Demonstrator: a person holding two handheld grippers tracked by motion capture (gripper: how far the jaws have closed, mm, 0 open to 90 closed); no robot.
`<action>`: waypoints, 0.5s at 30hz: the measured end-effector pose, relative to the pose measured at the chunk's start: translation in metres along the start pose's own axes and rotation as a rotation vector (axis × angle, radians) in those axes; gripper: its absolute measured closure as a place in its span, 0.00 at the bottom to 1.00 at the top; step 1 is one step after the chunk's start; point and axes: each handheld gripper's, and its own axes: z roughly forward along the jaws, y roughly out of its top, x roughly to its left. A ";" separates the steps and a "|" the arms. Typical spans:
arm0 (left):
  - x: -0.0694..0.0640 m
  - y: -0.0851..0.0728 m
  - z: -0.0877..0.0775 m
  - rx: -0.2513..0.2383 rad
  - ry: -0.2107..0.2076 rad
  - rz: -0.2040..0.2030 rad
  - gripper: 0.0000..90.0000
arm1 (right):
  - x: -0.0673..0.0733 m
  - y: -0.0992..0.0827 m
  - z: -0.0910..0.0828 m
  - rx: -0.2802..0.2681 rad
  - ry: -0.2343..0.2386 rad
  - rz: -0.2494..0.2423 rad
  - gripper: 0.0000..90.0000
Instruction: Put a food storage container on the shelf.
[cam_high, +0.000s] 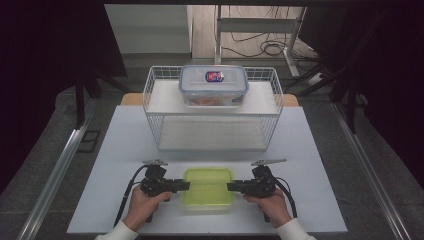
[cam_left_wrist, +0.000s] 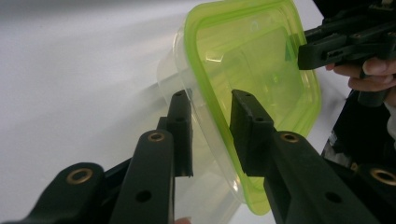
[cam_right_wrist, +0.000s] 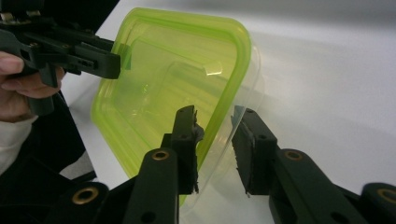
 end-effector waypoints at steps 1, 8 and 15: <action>0.000 -0.001 0.000 -0.004 0.001 -0.005 0.80 | 0.000 0.000 -0.001 -0.002 0.003 -0.005 0.79; -0.001 -0.004 -0.003 -0.029 -0.017 -0.009 0.83 | 0.003 -0.002 -0.005 -0.011 0.016 -0.016 0.81; -0.004 -0.005 -0.007 -0.065 -0.016 0.004 0.86 | 0.003 -0.002 -0.008 -0.033 0.025 -0.005 0.85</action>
